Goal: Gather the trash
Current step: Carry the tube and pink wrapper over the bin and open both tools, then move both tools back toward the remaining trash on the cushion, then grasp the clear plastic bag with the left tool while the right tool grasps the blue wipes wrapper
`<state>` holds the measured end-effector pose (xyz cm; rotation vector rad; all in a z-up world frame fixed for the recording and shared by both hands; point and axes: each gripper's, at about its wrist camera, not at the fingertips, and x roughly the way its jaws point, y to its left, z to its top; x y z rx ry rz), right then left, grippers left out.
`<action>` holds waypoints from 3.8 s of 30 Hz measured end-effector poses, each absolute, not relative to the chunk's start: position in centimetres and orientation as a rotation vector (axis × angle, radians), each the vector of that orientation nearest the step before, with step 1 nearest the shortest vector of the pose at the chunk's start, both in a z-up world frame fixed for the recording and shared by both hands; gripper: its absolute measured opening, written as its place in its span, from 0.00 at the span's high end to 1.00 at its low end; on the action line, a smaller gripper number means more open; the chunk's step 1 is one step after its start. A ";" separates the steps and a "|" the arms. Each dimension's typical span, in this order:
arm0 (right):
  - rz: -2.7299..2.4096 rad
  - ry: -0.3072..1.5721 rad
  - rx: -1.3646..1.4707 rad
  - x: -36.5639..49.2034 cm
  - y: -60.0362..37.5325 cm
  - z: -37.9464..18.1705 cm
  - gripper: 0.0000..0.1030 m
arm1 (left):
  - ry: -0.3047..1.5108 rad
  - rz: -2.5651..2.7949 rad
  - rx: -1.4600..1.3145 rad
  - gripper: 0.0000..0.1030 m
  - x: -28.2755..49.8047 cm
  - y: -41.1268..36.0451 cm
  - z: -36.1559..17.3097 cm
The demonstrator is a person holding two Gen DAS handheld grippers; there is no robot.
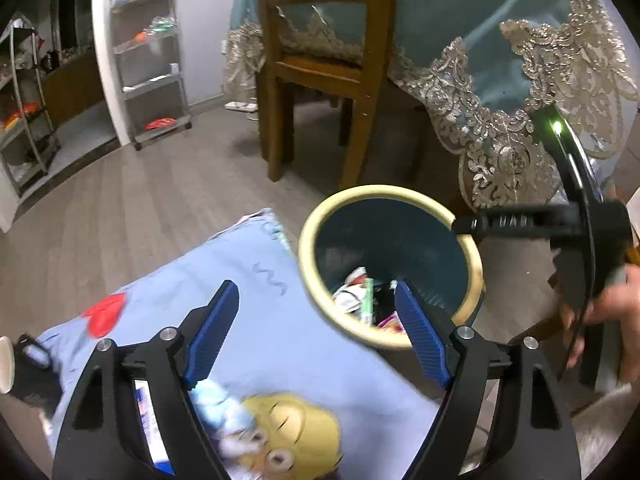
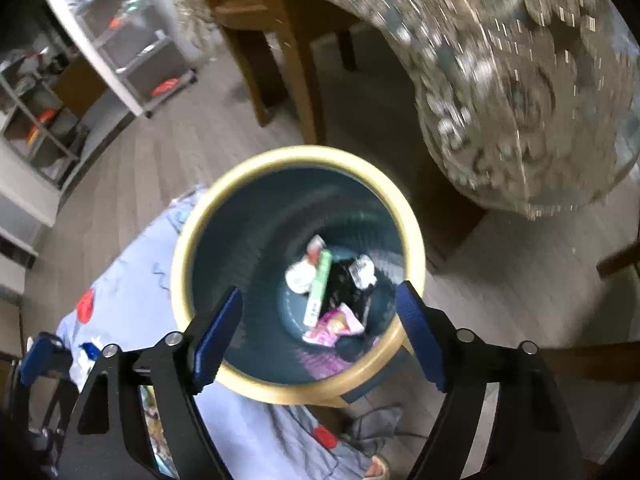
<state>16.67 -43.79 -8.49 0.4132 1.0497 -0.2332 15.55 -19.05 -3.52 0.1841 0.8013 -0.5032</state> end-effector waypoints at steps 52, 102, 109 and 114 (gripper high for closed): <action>0.212 1.143 0.169 17.2 -17.4 -10.3 0.10 | 0.960 -0.048 0.069 0.14 12.7 8.7 -7.6; 0.260 1.257 0.410 19.7 -21.9 -13.6 0.39 | 1.140 -0.173 0.051 0.56 17.7 3.3 -15.0; 0.217 1.288 0.403 19.8 -22.2 -14.9 0.39 | 1.159 -0.178 0.074 0.76 17.4 3.0 -15.2; 0.164 1.299 0.457 19.9 -23.7 -16.0 0.39 | 1.163 -0.179 0.082 0.80 17.2 3.1 -15.2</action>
